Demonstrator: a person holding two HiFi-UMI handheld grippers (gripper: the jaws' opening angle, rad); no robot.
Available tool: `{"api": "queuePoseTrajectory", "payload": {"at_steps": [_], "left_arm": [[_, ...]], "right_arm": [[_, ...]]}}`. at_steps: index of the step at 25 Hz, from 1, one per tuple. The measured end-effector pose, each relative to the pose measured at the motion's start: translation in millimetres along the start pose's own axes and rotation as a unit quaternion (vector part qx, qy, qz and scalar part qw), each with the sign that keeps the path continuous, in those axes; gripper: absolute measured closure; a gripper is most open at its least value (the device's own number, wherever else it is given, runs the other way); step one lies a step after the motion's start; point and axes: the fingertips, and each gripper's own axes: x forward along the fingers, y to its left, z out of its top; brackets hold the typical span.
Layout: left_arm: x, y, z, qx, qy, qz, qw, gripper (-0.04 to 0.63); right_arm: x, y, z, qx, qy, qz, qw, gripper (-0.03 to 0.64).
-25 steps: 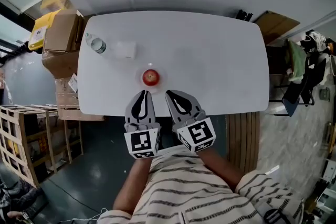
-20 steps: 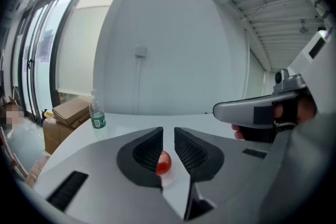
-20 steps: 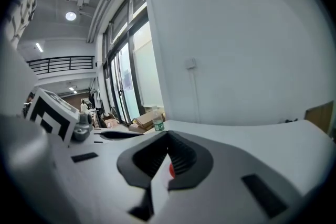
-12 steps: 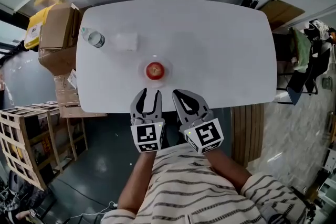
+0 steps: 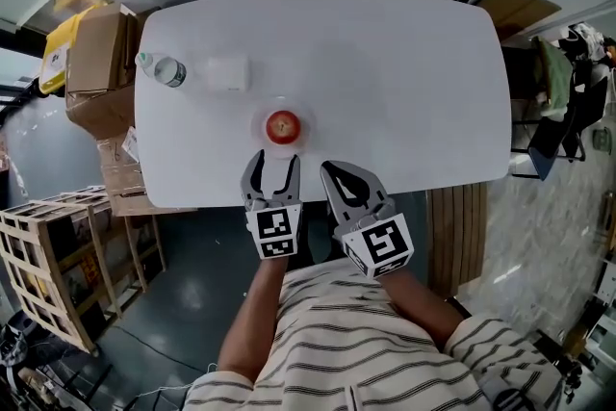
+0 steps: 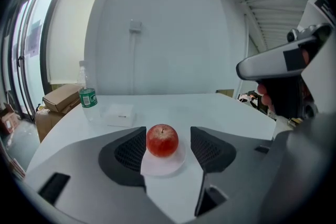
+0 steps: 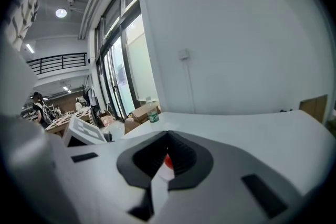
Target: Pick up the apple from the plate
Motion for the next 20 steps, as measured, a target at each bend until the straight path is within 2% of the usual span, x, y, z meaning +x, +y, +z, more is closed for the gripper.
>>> {"api": "queuePoseTrajectory", "payload": {"at_steps": [10,20], "left_arm": [[42.3,3.4,-20.8,0.039,0.005,0.006,0.9992,0.273],[68.4,11.0,-45.2,0.059,0.040,0.008,0.9974,0.239]], "right_arm": [[4.4,-18.5,-4.2,0.006,0.009,-0.006,1.000,0.603],[10.2,-30.8,-9.0,0.015,0.018,-0.009,1.000,0.604]]}}
